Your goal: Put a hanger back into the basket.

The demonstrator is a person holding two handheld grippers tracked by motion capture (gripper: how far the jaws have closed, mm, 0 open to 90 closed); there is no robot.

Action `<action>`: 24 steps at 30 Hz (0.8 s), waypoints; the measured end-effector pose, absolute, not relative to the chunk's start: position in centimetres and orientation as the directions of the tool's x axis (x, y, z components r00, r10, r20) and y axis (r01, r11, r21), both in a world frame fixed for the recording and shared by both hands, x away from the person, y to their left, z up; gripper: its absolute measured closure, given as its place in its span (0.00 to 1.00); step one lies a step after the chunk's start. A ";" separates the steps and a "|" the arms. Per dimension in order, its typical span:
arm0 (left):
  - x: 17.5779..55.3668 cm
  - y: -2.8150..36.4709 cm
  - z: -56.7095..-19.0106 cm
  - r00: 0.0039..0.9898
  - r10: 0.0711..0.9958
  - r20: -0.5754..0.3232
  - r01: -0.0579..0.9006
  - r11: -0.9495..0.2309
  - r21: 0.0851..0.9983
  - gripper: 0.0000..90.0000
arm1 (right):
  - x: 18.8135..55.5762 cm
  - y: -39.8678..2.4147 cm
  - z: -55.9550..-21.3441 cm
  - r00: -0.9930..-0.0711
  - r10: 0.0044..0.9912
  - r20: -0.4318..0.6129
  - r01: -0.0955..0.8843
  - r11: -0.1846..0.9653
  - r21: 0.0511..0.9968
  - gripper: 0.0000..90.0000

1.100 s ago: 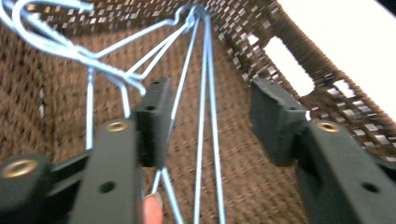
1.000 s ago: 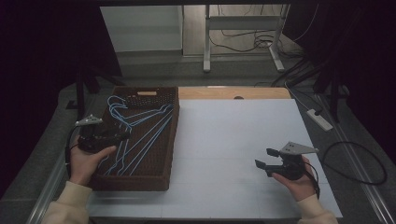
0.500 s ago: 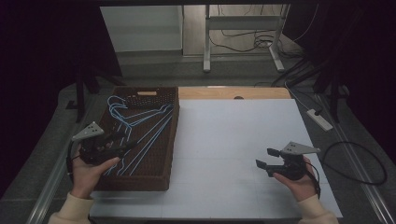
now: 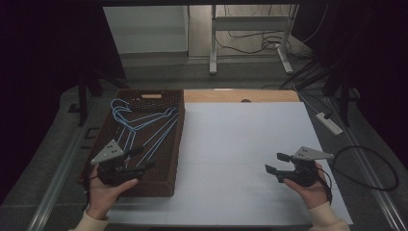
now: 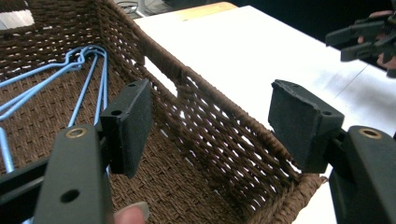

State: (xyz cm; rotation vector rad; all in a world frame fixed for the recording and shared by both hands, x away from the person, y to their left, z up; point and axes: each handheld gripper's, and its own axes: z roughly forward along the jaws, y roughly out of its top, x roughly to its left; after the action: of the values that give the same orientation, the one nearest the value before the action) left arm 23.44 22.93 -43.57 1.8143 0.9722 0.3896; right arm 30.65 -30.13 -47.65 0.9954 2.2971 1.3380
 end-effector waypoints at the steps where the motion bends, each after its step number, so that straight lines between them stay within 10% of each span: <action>1: 23.4 22.8 -43.8 0.627 0.763 -0.158 0.440 -0.179 0.880 0.35 | 30.6 -30.2 -47.7 -0.713 0.696 0.082 0.415 0.325 0.850 0.33; 24: 23.6 22.3 -45.1 0.637 0.756 -0.151 0.437 -0.192 0.879 0.35 | 30.2 -31.0 -47.8 -0.700 0.710 0.075 0.421 0.326 0.846 0.33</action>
State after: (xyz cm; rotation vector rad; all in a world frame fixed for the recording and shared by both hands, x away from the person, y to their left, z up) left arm 23.60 22.26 -45.07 1.8284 0.9556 0.3881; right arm 30.15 -30.98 -47.75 1.0133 2.2866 1.3165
